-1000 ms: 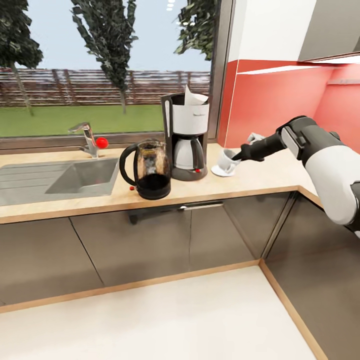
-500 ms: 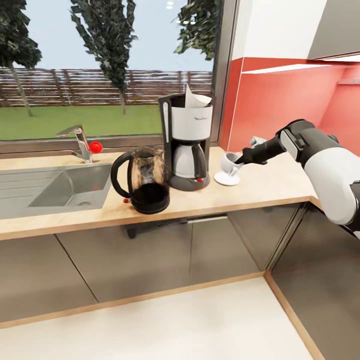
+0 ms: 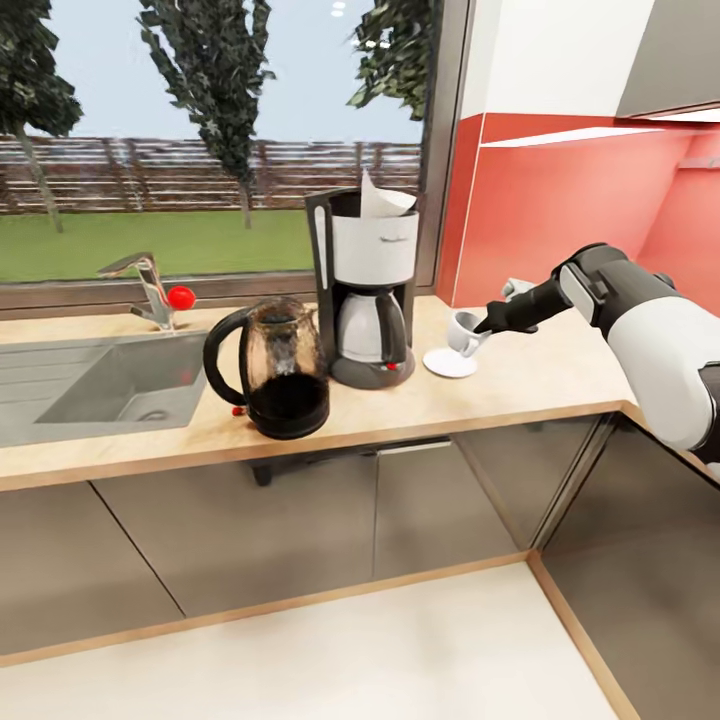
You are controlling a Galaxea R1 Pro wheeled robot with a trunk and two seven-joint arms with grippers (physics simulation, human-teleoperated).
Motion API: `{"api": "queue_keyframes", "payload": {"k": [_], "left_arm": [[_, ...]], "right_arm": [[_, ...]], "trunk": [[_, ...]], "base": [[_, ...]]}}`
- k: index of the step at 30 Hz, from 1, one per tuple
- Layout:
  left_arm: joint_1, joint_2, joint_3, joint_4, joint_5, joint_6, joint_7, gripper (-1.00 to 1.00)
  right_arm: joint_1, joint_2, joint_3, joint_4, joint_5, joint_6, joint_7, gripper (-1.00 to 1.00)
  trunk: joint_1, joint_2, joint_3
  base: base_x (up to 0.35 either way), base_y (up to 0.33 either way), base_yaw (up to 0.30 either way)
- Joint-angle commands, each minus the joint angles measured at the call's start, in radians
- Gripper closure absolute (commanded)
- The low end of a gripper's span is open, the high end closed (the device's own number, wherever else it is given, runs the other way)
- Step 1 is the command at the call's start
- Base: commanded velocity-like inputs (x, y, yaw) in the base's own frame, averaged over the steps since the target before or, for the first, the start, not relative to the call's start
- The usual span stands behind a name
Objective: Set up a coffee station on the kitchen countertop: keep the coffee maker on the countertop, move the bottle of coffee from the kitchen shelf to the counter next to the coffee maker, place a paper coffee filter on top of the coffee maker, put the saucer next to the coffee maker with the coffee cup on the saucer, and place the electric kettle next to the coffee maker.
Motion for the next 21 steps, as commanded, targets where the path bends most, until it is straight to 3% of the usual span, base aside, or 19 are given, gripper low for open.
{"api": "queue_keyframes", "payload": {"k": [1, 4, 10, 14, 21], "left_arm": [[-0.001, 0.0, -0.005, 0.001, 0.006, -0.006, -0.002, -1.0], [-0.001, 0.0, -0.005, 0.001, 0.006, -0.007, -0.002, -1.0], [-0.001, 0.0, -0.005, 0.001, 0.006, -0.006, -0.002, -1.0], [-0.001, 0.0, -0.005, 0.001, 0.006, -0.006, -0.002, -1.0], [-0.001, 0.0, -0.005, 0.001, 0.007, -0.006, -0.002, -1.0]], "right_arm": [[0.0, -0.001, 0.005, -0.001, 0.006, 0.001, 0.01, 1.0], [0.0, 0.0, 0.006, -0.001, 0.007, 0.001, 0.001, 1.0], [0.0, 0.013, 0.006, 0.027, 0.006, 0.0, -0.079, 1.0], [0.0, 0.031, 0.006, 0.042, 0.006, 0.0, -0.089, 1.0], [0.0, 0.034, 0.005, 0.048, 0.005, -0.002, -0.091, 1.0]], "trunk": [[0.0, 0.0, -0.001], [0.0, 0.0, -0.001], [0.0, 0.0, -0.001], [0.0, 0.0, -0.001], [0.0, 0.0, -0.001]], "base": [[0.035, -0.025, 0.0], [0.104, -0.06, 0.0], [0.105, -0.069, 0.0], [0.126, -0.007, 0.0], [0.109, -0.001, 0.0]]}}
